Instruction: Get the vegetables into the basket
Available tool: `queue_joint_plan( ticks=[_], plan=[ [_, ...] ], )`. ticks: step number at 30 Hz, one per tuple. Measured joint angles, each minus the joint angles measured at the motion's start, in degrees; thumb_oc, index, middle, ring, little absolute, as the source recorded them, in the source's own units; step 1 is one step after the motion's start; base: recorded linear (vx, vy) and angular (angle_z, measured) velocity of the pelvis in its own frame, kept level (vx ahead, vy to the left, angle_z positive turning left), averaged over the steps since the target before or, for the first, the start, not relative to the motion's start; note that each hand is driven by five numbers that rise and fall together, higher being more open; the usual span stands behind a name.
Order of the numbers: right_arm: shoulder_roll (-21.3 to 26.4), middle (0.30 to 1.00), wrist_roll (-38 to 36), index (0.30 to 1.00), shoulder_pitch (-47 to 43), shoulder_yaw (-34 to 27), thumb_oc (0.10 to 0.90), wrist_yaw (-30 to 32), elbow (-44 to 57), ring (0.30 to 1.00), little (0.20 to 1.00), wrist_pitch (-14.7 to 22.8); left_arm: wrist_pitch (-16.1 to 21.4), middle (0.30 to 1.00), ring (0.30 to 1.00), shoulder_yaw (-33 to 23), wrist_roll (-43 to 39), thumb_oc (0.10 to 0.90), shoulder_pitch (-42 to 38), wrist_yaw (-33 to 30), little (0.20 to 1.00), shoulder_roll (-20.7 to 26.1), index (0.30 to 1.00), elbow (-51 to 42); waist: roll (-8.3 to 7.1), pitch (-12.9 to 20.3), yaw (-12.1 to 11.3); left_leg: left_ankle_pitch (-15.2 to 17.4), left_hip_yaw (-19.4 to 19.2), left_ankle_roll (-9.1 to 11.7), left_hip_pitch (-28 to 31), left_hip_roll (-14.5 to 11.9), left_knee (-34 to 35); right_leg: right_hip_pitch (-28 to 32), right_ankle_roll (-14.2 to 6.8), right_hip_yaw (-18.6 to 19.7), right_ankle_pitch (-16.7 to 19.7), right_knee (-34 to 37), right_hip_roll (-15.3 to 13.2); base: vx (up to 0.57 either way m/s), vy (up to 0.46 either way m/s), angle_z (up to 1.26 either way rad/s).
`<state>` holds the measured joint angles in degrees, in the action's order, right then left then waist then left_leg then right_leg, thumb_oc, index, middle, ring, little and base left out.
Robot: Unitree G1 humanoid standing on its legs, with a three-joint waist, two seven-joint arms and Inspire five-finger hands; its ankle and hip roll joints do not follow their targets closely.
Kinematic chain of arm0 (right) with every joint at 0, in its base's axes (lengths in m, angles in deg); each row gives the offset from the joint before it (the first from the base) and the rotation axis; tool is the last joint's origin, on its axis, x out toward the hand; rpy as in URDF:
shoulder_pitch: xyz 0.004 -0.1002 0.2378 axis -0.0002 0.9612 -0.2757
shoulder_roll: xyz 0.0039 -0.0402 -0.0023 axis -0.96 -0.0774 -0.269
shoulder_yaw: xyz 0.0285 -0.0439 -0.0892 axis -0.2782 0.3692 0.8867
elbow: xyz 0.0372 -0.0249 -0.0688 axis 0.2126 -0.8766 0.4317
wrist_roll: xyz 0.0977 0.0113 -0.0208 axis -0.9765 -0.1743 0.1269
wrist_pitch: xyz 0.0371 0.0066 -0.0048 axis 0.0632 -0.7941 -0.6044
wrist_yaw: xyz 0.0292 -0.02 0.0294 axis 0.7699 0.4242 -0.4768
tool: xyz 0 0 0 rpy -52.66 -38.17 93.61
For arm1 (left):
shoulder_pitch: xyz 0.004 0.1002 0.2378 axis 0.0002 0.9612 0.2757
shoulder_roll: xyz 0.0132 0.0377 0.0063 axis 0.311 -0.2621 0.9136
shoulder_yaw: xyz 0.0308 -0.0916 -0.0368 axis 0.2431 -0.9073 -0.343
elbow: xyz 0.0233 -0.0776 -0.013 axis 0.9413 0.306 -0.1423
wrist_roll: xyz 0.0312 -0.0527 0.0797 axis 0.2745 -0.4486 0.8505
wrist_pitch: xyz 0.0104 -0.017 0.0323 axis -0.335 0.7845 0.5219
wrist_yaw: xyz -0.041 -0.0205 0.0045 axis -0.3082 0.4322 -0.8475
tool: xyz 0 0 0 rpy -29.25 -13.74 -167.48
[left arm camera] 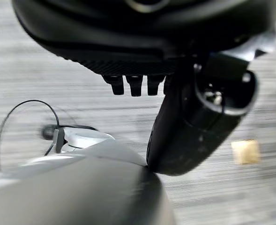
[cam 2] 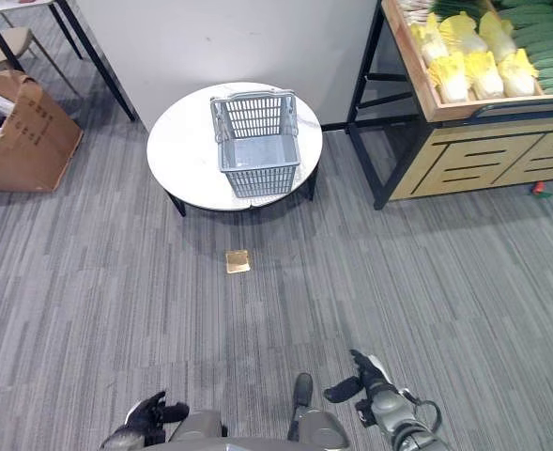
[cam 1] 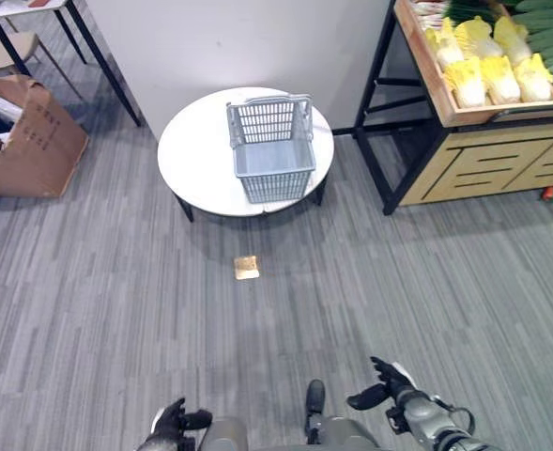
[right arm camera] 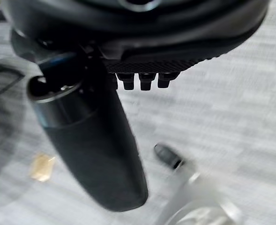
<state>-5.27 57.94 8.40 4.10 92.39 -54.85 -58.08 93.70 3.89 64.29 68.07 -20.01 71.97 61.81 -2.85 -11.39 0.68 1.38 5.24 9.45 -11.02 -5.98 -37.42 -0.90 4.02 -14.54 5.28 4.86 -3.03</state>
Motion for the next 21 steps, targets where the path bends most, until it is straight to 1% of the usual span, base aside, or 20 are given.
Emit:
queue_joint_plan(
  ticks=[1, 2, 3, 4, 5, 6, 7, 8, 9, 10, 11, 12, 13, 14, 16, 17, 18, 19, 20, 21],
  plan=[
    [0.1, 1.0, 0.0, 1.0, 0.7, -0.3, 0.9, 0.2, -0.6, 1.0, 1.0, -0.8, 0.0, 1.0, 1.0, 0.0, 0.0, 0.9, -0.1, 0.0, 1.0, 0.4, 1.0, -1.0, -0.4, -0.7, -0.4, 0.5, -0.8, -0.4, -1.3, 0.2, 4.6, 1.0, 0.6, 0.1, -2.2, 0.1, 0.0, 0.37, 0.006, 0.19],
    [0.3, 1.0, 0.0, 1.0, 1.3, -0.5, 0.9, 0.2, -0.6, 1.0, 1.0, -0.8, 0.0, 1.0, 1.0, 0.3, 0.0, 0.9, -0.4, 0.1, 1.0, 0.7, 1.0, -1.3, -0.6, -1.0, -0.4, 0.8, -1.4, -0.7, -2.0, 0.3, 8.4, 1.2, 0.4, 0.0, -2.7, 0.2, -0.2, 0.42, 0.119, 0.2],
    [0.7, 1.0, 0.1, 1.0, 1.8, -0.5, 0.9, 0.2, -1.9, 1.0, 1.0, -1.5, 0.4, 1.0, 1.0, 0.7, 0.0, 0.9, -1.2, 0.1, 1.0, 0.6, 1.0, -2.1, 0.09, -2.4, -1.3, -1.3, -4.4, -2.7, -3.0, 0.5, 26.1, 1.9, -0.8, -0.6, -3.7, 0.4, -0.1, 0.43, 0.163, 0.17],
    [0.6, 1.0, 0.2, 1.0, 1.8, -0.5, 0.9, 0.3, -2.3, 1.0, 1.0, -1.6, 0.4, 1.0, 1.0, 0.6, 0.0, 0.9, -1.3, 0.0, 1.0, 0.4, 1.0, -2.0, 0.59, -2.5, -1.4, -3.2, -4.9, -2.4, -3.3, 0.4, 32.1, 2.2, -2.1, -0.6, -4.7, 0.4, 0.1, 0.61, 0.247, 0.05],
    [0.6, 1.0, 0.6, 1.0, 1.9, -0.4, 0.9, 0.3, -2.6, 1.0, 1.0, -1.7, 0.7, 1.0, 1.0, 0.4, 0.0, 0.9, -1.4, -0.1, 1.0, 0.1, 1.0, -1.9, 1.31, -2.8, -1.6, -7.1, -4.8, -1.9, -3.3, 0.0, 40.1, 3.1, -2.3, -0.6, -5.0, 0.4, 0.7, 0.39, 0.164, -0.08],
    [0.8, 1.0, 0.7, 1.0, 1.9, -0.4, 0.9, 0.3, -2.5, 1.0, 1.0, -1.7, 0.9, 1.0, 1.0, 0.2, -0.2, 0.9, -1.4, -0.1, 1.0, -0.2, 1.0, -2.0, 1.81, -3.1, -1.8, -8.4, -4.6, -2.0, -3.6, -0.4, 41.6, 3.8, -2.5, -0.5, -5.2, 0.4, 0.9, 0.4, 0.173, -0.12],
    [0.8, 1.0, 0.7, 1.0, 1.9, -0.4, 0.9, 0.3, -2.5, 1.0, 1.0, -1.7, 1.0, 1.0, 1.0, 0.2, -0.2, 0.9, -1.4, -0.1, 1.0, -0.2, 1.0, -2.0, 1.86, -3.1, -1.8, -8.4, -4.6, -2.0, -3.7, -0.4, 41.6, 3.8, -2.6, -0.4, -5.2, 0.4, 1.0, 0.14, 0.066, -0.29],
    [0.8, 1.0, 1.1, 1.0, 1.9, -0.4, 0.9, 0.4, -2.4, 1.0, 1.0, -1.7, 1.1, 1.0, 1.0, 0.3, -1.1, 0.9, -1.6, 0.0, 1.0, -0.6, 1.0, -2.1, 3.01, -3.2, -2.7, -11.7, -4.1, -0.9, -4.5, -1.1, 41.8, 6.5, -4.2, 0.9, -7.0, 0.5, 1.1, 0.39, 0.224, -0.43],
    [0.7, 1.0, 1.2, 1.0, 2.3, -0.4, 0.9, 0.4, -2.4, 1.0, 1.0, -1.7, 1.2, 1.0, 1.0, 0.2, -1.2, 0.9, -1.5, 0.0, 1.0, -0.8, 1.0, -2.0, 3.49, -2.9, -3.4, -12.4, -4.1, -1.1, -4.1, -1.5, 41.4, 7.5, -5.2, 1.8, -7.6, 0.3, 1.0, 0.25, 0.156, -0.64],
    [0.9, 1.0, 1.2, 1.0, 2.6, -0.4, 0.9, 0.4, -2.4, 1.0, 1.0, -1.4, 1.2, 1.0, 1.0, 0.2, -1.2, 0.9, -1.4, 0.0, 1.0, -1.2, 1.0, -1.8, 4.23, -2.5, -4.1, -16.2, -4.2, -2.8, -3.6, -1.4, 40.9, 8.6, -6.7, 3.1, -8.3, 0.2, 0.7, 0.37, 0.264, -0.54],
    [0.6, 1.0, 1.2, 1.0, 2.6, -0.5, 0.9, 0.4, -1.7, 1.0, 1.0, -1.3, 1.1, 1.0, 1.0, 0.3, -1.1, 0.9, -1.6, 0.0, 1.0, -1.1, 1.0, -1.8, 3.46, -2.5, -4.2, -17.4, -4.8, -4.8, -2.8, -0.4, 40.2, 9.3, -6.8, 3.8, -9.1, 0.5, -0.6, 0.28, 0.285, -0.59],
    [-0.7, 1.0, 1.3, 1.0, 2.7, -0.5, 0.9, 0.2, -1.0, 1.0, 1.0, -0.6, 0.8, 1.0, 1.0, 0.1, -0.9, 0.9, -1.5, -0.1, 1.0, -0.7, 1.0, -1.6, 1.19, -1.5, -4.7, -15.6, -7.7, -7.9, -1.4, 2.6, 40.1, 9.9, -8.1, 5.2, -8.1, -0.2, -3.8, 0.35, 0.363, -0.37],
    [-1.0, 1.0, 1.3, 1.0, 2.7, -0.5, 0.9, 0.1, -0.9, 1.0, 1.0, -0.4, 0.6, 1.0, 1.0, -0.1, -0.9, 0.9, -1.6, -0.1, 1.0, -0.5, 1.0, -1.5, 0.92, -1.4, -4.5, -15.4, -7.8, -8.8, -1.1, 3.3, 39.9, 10.1, -8.5, 4.9, -7.5, -0.5, -4.5, 0.23, 0.257, -0.28],
    [-1.8, 1.0, 1.3, 1.0, 2.3, -0.4, 0.9, -0.1, -0.4, 1.0, 1.0, -0.3, 0.3, 1.0, 1.0, 0.1, -0.7, 0.9, -1.6, -0.1, 1.0, -0.5, 1.0, -0.5, 0.85, -1.1, -4.3, -14.5, -8.7, -10.3, 0.8, 4.5, 40.4, 9.6, -9.2, 5.2, -7.0, -3.6, -6.2, 0.15, 0.195, -0.11],
    [-3.4, 1.0, 1.4, 1.0, 1.9, -0.4, 0.9, -0.7, -0.1, 1.0, 1.0, 0.0, 0.3, 1.0, 1.0, 0.5, 0.4, 0.9, -1.3, -0.2, 1.0, 0.2, 1.0, 0.6, 0.57, -0.8, -4.6, -12.6, -9.9, -11.6, 2.9, 5.3, 40.8, 8.4, -10.0, 5.9, -6.5, -8.6, -7.4, 0.17, 0.276, -0.15],
    [-4.0, 1.0, 1.4, 1.0, 1.8, -0.4, 0.9, -0.9, -0.1, 1.0, 1.0, 0.1, 0.2, 1.0, 1.0, 0.7, 0.5, 0.9, -1.3, -0.4, 1.0, 0.5, 1.0, 0.7, -0.12, -0.5, -4.6, -11.6, -10.0, -12.1, 3.1, 5.8, 40.3, 7.8, -10.5, 6.4, -6.1, -10.0, -8.1, 0.16, 0.31, -0.14],
    [-4.6, 1.0, 1.8, 1.0, 1.1, -0.2, 0.9, -1.1, -0.1, 1.0, 1.0, 0.0, 0.0, 1.0, 1.0, 1.0, 1.2, 0.9, -1.2, -0.5, 1.0, 1.2, 1.0, 0.9, -1.07, -0.2, -4.9, -10.3, -10.7, -12.5, 3.7, 6.2, 40.0, 6.0, -10.8, 7.2, -5.8, -13.6, -8.7, 0.16, 0.324, -0.2],
    [-4.8, 1.0, 2.1, 1.0, 0.5, -0.2, 0.9, -1.1, 0.0, 1.0, 1.0, 0.0, 0.0, 1.0, 1.0, 1.5, 1.4, 0.9, -1.1, -0.6, 1.0, 1.4, 1.0, 1.0, -1.05, -0.1, -5.0, -10.1, -11.0, -12.8, 3.9, 5.9, 40.1, 4.8, -11.1, 7.4, -5.9, -16.5, -9.1, 0.14, 0.27, -0.21],
    [-4.8, 1.0, 2.2, 1.0, 0.3, -0.2, 0.9, -1.1, 0.7, 1.0, 1.0, 0.1, 0.1, 1.0, 1.0, 2.2, 1.6, 0.9, -1.1, -0.6, 1.0, 1.8, 1.0, 1.2, -1.31, 0.0, -4.7, -9.6, -11.1, -13.4, 4.3, 6.0, 40.0, 3.1, -12.0, 7.9, -5.1, -19.5, -9.0, 0.17, 0.276, -0.1],
    [-5.0, 1.0, 2.2, 1.0, -0.4, -0.2, 0.9, -1.1, 0.7, 1.0, 1.0, 0.1, -0.1, 1.0, 1.0, 3.0, 3.0, 0.9, -1.7, -0.6, 1.0, 2.4, 1.0, 1.9, -1.6, 0.2, -4.3, -8.9, -11.1, -14.1, 5.3, 6.2, 40.0, 0.9, -12.9, 8.5, -3.7, -24.9, -9.5, 0.18, 0.263, -0.02]
  ],
)
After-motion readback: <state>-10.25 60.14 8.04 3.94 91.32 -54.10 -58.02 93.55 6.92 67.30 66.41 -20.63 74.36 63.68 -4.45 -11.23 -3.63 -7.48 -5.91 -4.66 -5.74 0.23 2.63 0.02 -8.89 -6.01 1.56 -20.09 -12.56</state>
